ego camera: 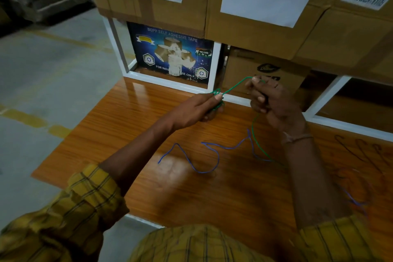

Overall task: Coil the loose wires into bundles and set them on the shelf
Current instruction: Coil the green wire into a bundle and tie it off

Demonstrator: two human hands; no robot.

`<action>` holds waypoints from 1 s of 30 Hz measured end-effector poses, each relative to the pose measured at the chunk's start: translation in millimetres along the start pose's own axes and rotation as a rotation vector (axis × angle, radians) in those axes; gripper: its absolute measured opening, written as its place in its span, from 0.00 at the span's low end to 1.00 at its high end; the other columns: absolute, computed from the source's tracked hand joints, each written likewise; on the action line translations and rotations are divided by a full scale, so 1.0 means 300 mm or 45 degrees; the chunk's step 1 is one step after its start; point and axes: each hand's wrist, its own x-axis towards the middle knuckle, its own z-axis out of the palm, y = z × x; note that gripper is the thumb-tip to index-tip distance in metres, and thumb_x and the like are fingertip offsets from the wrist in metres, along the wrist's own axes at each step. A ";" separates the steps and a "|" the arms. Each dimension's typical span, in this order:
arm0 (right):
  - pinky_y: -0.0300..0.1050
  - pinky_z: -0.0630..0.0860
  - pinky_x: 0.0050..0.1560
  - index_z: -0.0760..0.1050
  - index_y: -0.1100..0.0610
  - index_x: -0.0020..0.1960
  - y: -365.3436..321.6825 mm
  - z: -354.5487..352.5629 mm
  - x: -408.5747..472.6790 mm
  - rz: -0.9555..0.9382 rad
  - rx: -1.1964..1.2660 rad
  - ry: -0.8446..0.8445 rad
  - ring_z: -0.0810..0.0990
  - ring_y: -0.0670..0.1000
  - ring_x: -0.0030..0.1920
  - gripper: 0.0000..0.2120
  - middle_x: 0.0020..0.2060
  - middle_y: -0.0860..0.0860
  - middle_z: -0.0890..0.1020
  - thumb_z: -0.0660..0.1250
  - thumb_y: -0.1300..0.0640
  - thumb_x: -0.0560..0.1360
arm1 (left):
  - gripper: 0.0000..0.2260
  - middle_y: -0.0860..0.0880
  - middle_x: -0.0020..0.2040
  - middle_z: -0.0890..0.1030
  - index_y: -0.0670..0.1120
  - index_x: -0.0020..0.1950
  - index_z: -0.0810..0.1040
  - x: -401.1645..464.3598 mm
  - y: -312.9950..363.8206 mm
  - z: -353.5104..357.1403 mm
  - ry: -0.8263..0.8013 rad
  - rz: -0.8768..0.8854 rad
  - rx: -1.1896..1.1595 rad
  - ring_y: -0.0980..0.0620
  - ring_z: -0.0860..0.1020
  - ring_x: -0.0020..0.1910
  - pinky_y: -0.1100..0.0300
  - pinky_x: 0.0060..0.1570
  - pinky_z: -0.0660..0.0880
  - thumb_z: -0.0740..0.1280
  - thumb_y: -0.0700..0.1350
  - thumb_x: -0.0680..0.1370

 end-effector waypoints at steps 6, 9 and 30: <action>0.35 0.55 0.20 0.79 0.55 0.43 0.175 0.023 0.066 0.171 -0.363 0.441 0.59 0.41 0.21 0.10 0.27 0.49 0.65 0.67 0.54 0.82 | 0.26 0.46 0.31 0.62 0.30 0.55 0.77 0.000 0.058 0.019 -0.065 0.144 -0.469 0.49 0.60 0.27 0.49 0.40 0.69 0.50 0.51 0.91; 0.34 0.55 0.20 0.82 0.53 0.42 0.262 0.065 0.034 0.261 -0.375 0.342 0.62 0.42 0.21 0.13 0.32 0.55 0.69 0.65 0.54 0.83 | 0.28 0.49 0.32 0.67 0.32 0.62 0.76 0.012 0.082 0.014 -0.030 0.178 -0.709 0.52 0.64 0.26 0.46 0.46 0.69 0.47 0.54 0.90; 0.35 0.58 0.21 0.78 0.65 0.49 -0.083 0.011 -0.089 -0.001 -0.656 -0.024 0.61 0.43 0.22 0.09 0.25 0.51 0.68 0.64 0.60 0.83 | 0.23 0.52 0.36 0.76 0.42 0.54 0.75 -0.020 -0.047 0.073 0.040 0.044 0.270 0.55 0.74 0.34 0.54 0.42 0.74 0.51 0.59 0.89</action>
